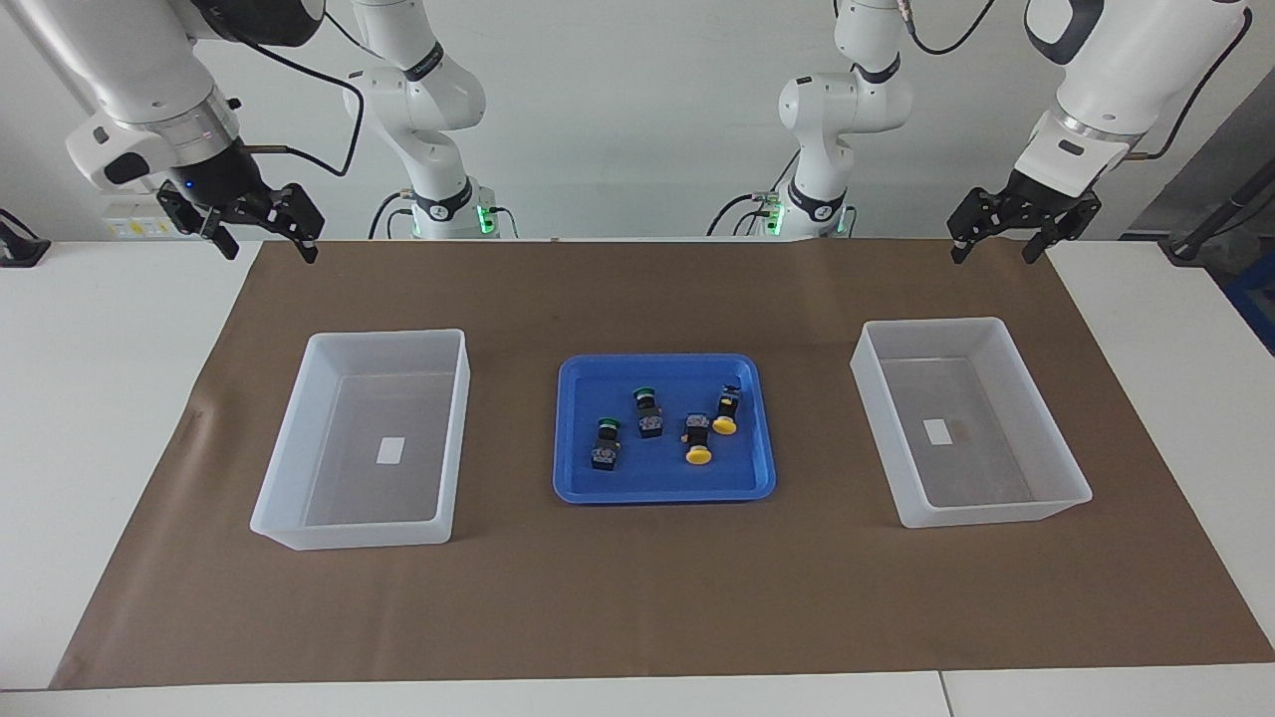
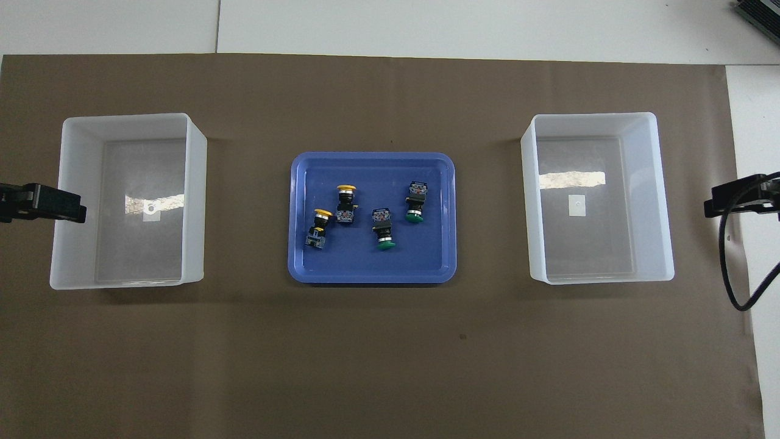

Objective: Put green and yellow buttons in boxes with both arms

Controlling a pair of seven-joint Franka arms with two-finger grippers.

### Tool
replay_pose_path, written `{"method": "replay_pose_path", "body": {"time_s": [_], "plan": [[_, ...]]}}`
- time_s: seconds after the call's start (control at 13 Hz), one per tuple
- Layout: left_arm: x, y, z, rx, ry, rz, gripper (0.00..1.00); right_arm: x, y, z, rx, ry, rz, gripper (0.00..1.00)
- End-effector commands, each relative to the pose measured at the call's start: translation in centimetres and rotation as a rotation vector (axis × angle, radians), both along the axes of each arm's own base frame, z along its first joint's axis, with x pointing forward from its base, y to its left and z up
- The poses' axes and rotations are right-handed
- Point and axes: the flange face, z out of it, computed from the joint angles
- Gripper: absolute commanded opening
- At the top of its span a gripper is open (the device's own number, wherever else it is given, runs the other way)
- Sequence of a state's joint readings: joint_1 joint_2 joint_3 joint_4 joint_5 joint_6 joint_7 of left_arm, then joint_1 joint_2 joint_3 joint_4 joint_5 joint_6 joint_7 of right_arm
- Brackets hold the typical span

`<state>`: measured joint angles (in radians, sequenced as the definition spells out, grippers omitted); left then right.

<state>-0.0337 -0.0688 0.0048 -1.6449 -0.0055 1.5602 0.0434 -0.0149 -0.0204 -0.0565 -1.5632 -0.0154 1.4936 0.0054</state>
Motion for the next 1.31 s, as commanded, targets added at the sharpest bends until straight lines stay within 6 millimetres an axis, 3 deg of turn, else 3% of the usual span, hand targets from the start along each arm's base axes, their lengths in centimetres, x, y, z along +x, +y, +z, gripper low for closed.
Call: {"method": "replay_pose_path", "body": {"time_s": [0.0,0.54,0.92,1.15,1.23], "plan": [[-0.4,0.2,0.2,0.018,0.005,-0.008,1.0,-0.9,0.1,0.0,-0.001,-0.006,-0.015,1.0],[-0.4,0.1,0.1,0.018,0.007,0.002,1.0,-0.8,-0.2,0.0,-0.001,-0.009,-0.015,1.0],[-0.4,0.0,0.1,0.018,0.01,0.002,1.0,-0.6,1.5,0.0,0.001,-0.014,-0.009,1.0],[-0.5,-0.5,-0.3,0.018,0.01,-0.005,1.0,-0.6,1.3,-0.1,0.002,-0.014,-0.015,1.0],[-0.7,-1.6,-0.7,0.019,0.012,-0.024,1.0,-0.7,0.9,-0.2,0.002,-0.011,-0.021,1.0]]}}
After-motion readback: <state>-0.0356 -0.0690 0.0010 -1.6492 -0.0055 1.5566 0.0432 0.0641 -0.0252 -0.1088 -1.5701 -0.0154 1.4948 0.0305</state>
